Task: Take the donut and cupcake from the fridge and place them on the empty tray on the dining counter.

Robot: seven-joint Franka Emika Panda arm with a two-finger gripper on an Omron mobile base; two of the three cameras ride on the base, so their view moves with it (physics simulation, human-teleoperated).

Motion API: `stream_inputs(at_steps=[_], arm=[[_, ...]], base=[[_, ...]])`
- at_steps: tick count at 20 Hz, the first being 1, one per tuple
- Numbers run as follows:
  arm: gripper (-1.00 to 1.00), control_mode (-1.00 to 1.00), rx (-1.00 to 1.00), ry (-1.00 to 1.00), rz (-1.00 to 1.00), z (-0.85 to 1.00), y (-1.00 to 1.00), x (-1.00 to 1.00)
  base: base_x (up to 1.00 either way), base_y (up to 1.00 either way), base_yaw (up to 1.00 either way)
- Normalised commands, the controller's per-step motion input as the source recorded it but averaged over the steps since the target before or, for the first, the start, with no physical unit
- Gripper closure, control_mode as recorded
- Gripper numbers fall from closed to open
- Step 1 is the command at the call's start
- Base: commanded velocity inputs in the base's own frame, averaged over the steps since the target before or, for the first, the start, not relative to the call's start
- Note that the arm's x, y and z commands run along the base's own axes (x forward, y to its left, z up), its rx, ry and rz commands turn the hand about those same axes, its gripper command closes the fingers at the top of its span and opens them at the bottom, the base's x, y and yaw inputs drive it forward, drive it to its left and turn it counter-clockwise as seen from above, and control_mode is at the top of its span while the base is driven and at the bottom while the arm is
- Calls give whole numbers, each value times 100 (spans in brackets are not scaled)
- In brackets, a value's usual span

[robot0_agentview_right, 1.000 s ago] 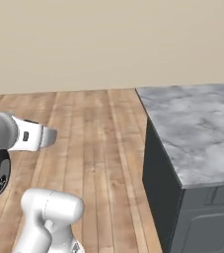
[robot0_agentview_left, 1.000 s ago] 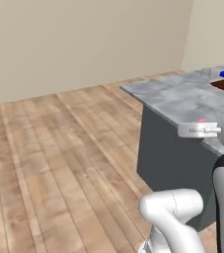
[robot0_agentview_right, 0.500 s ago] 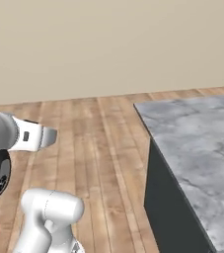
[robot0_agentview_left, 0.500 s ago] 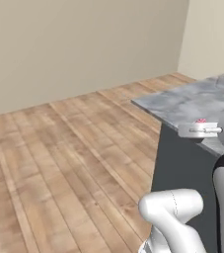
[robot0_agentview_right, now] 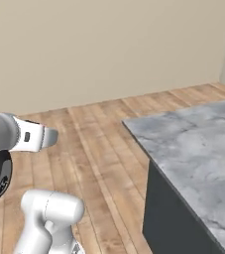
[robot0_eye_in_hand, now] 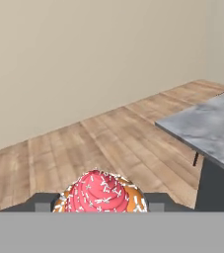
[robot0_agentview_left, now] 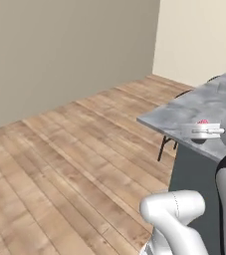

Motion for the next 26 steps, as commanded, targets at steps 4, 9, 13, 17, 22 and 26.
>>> stream_inputs(at_steps=[4, 9, 13, 17, 22, 26], arm=[[100, 100, 0, 0, 0, 0, 0, 0], [100, 100, 0, 0, 0, 0, 0, 0], [100, 100, 0, 0, 0, 0, 0, 0], [100, 100, 0, 0, 0, 0, 0, 0], [100, 100, 0, 0, 0, 0, 0, 0], [100, 100, 0, 0, 0, 0, 0, 0]], base=[[100, 93, -39], [100, 100, -39], [100, 100, -41], [100, 100, -42], [100, 100, -44], [100, 100, -45]])
